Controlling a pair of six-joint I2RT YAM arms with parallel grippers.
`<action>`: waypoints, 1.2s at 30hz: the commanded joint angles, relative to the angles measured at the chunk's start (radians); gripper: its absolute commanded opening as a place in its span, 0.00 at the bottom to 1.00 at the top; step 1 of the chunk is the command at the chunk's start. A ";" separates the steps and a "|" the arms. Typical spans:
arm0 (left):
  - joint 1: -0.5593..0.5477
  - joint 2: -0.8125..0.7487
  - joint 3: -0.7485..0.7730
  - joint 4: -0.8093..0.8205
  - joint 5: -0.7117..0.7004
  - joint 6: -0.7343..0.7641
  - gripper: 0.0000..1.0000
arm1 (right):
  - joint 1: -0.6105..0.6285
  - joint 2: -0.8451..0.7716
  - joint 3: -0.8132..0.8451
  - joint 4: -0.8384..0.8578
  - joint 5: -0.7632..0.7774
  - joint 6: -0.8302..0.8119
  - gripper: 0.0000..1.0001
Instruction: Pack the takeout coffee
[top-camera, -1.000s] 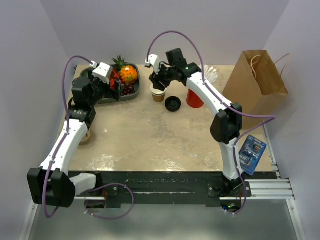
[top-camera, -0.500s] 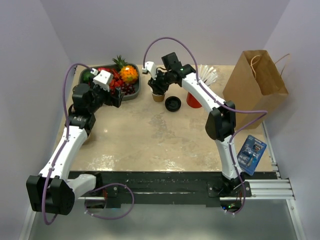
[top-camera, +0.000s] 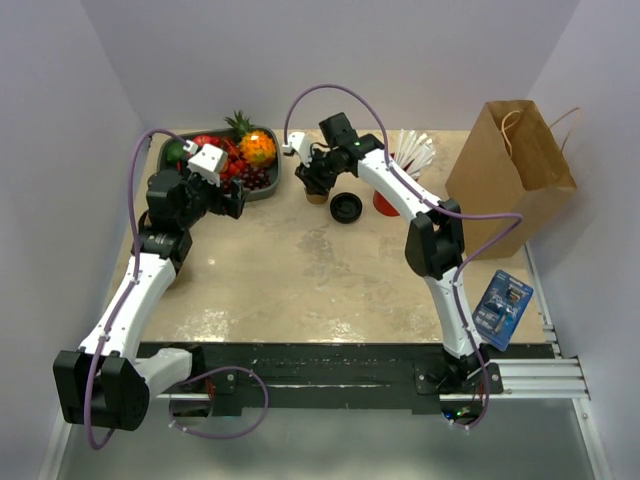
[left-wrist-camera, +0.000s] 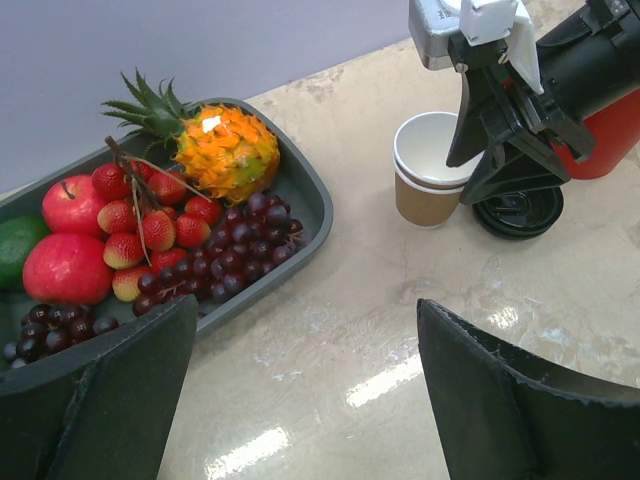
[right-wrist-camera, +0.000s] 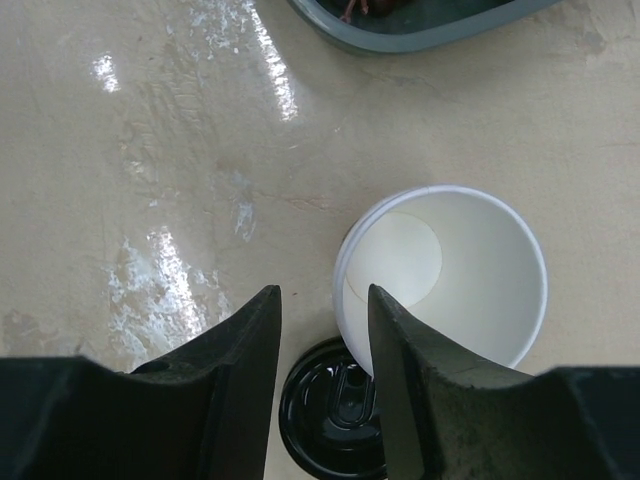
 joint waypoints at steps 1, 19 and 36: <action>0.002 -0.017 -0.010 0.044 0.016 -0.015 0.95 | 0.006 -0.004 0.045 0.035 0.026 -0.004 0.42; 0.013 0.003 -0.012 0.064 0.013 -0.017 0.95 | 0.006 0.048 0.096 0.036 0.048 -0.015 0.35; 0.016 0.016 -0.013 0.078 0.020 -0.024 0.95 | 0.006 0.040 0.099 0.035 0.046 -0.021 0.20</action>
